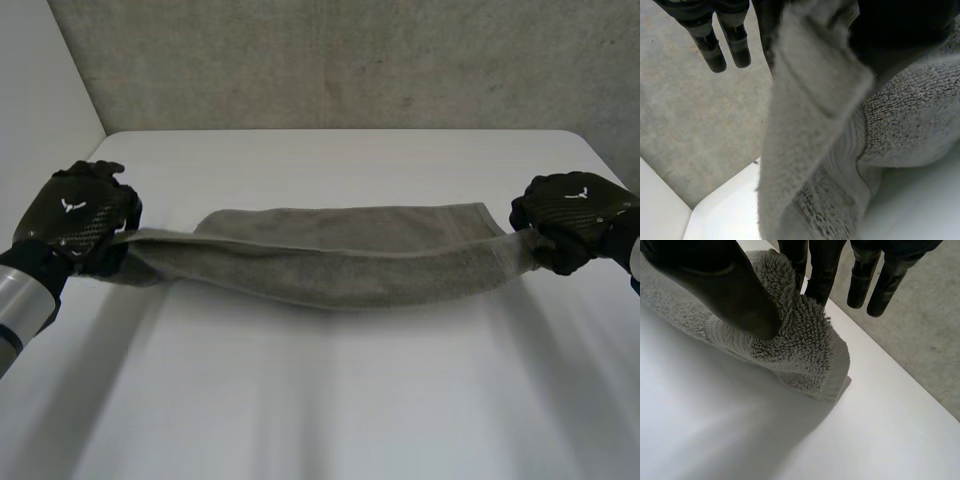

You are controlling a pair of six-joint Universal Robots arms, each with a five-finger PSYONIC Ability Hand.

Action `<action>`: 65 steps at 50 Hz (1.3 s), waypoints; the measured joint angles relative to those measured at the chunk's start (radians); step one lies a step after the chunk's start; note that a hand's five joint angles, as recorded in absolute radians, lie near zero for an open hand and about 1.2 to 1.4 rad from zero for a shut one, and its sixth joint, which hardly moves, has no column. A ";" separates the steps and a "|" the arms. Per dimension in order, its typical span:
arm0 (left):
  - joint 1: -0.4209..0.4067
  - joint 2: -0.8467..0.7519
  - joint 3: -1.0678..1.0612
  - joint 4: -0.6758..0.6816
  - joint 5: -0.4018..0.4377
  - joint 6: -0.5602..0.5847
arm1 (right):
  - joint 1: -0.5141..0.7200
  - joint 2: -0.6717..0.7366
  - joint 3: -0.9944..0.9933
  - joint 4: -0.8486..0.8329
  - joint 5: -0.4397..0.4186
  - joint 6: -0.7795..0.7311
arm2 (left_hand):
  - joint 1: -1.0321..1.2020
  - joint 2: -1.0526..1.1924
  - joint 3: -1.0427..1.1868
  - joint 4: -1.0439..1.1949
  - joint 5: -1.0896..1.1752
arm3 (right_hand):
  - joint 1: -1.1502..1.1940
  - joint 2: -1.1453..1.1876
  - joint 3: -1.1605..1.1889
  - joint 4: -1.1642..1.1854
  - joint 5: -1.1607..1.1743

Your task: Fold the towel.

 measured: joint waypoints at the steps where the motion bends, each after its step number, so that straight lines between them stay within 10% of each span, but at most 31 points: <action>1: 0.001 -0.017 0.011 0.006 -0.001 -0.003 | 0.004 0.012 -0.007 -0.006 0.000 -0.001 | 0.000 0.000 0.000 0.000 0.000 | 0.000 0.000 0.000 0.000 0.000; 18: -0.149 -0.620 0.847 -0.085 -0.203 -0.023 | 0.180 0.388 -0.592 -0.367 0.164 0.162 | 0.000 0.005 0.000 0.000 0.000 | 0.000 0.002 0.000 0.000 0.001; 30: -0.188 -0.525 1.370 -0.127 -0.280 -0.252 | 0.179 0.290 -0.774 -0.550 0.184 0.511 | 0.003 0.014 0.000 0.000 0.006 | 0.000 0.010 0.000 0.000 0.004; 48: -0.125 -0.492 0.584 0.121 -0.145 -0.251 | 0.164 0.224 -0.213 -0.504 -0.008 0.410 | 0.003 0.014 0.000 0.000 0.008 | 0.000 0.010 0.000 0.000 0.004; 65: -0.083 -0.392 0.140 0.281 -0.065 -0.035 | 0.085 0.077 0.190 -0.433 -0.008 0.143 | 0.003 0.014 0.000 0.000 0.008 | 0.000 0.010 0.000 0.000 0.004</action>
